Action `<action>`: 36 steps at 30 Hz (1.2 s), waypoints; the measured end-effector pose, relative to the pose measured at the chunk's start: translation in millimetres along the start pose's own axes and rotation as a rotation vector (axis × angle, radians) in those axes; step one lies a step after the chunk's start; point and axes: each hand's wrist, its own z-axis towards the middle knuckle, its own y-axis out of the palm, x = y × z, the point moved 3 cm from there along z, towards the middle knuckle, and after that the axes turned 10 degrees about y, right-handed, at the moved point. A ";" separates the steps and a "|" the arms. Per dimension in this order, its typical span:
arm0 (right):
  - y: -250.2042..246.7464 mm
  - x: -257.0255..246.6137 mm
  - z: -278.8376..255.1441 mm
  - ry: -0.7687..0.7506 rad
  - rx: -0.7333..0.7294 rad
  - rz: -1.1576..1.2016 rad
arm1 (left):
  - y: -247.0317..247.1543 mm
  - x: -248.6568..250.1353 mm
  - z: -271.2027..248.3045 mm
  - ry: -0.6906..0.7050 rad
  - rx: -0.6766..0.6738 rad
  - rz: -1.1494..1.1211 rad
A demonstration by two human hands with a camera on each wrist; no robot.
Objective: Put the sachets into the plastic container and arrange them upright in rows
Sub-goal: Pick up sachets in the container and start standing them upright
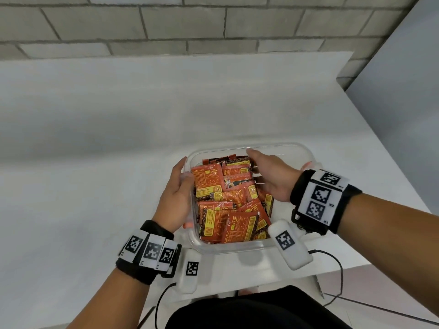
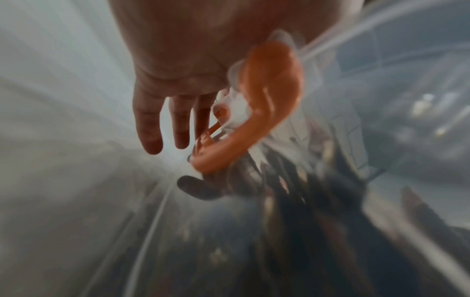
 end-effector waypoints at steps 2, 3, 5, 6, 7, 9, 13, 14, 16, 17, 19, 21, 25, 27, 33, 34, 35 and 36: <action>12.8 0.4 -1.6 0.012 -0.024 -0.076 | 0.6 1.2 0.3 0.003 0.001 -0.001; 18.1 1.0 -1.3 0.011 -0.044 -0.103 | 1.0 2.4 0.0 0.004 0.000 -0.003; 25.6 1.6 3.5 -0.004 -0.085 -0.153 | 1.2 3.7 -0.8 0.008 -0.001 -0.006; 27.3 1.1 1.7 -0.015 -0.090 -0.170 | 1.2 4.1 -1.0 0.010 -0.001 -0.004; 26.7 -0.4 -3.4 -0.020 -0.076 -0.177 | 1.1 4.3 -1.0 0.010 -0.001 0.000; 20.9 -5.5 -22.4 -0.036 -0.029 -0.173 | 1.1 4.4 -1.1 0.007 -0.002 0.010; -21.3 2.8 -27.5 -0.005 0.135 -0.214 | -0.1 3.0 -0.5 0.006 -0.008 0.016; -29.1 9.6 -29.2 0.023 0.147 -0.235 | 0.1 3.0 -0.6 0.003 -0.009 0.018; -35.6 24.4 -31.7 0.087 0.129 -0.266 | 0.3 2.5 -0.4 0.001 -0.006 0.032; -35.1 30.4 -31.5 0.112 0.117 -0.275 | 0.3 1.8 -0.1 0.000 -0.001 0.034; -30.4 36.2 -28.3 0.126 0.110 -0.279 | -0.4 0.0 0.5 -0.009 0.008 0.027; -24.3 36.5 -25.5 0.120 0.090 -0.234 | -1.0 -0.7 0.4 -0.017 0.011 0.026; -5.9 36.4 -24.3 0.109 -0.001 -0.214 | 0.4 2.9 -0.2 -0.006 0.009 0.044; 5.2 36.2 -25.7 0.101 -0.056 -0.204 | 0.7 3.0 0.2 -0.003 0.010 0.053; 1.2 35.4 -31.8 0.089 -0.047 -0.165 | 0.4 5.1 -0.5 -0.025 0.002 0.071; -2.6 36.1 -34.6 0.088 -0.013 -0.185 | 0.0 5.0 -0.7 -0.033 -0.003 0.085; -6.0 36.7 -37.8 0.087 0.010 -0.204 | -1.0 5.0 -1.2 -0.047 -0.003 0.091; -8.3 38.2 -39.9 0.086 0.007 -0.214 | -2.1 4.2 -2.1 -0.061 0.002 0.085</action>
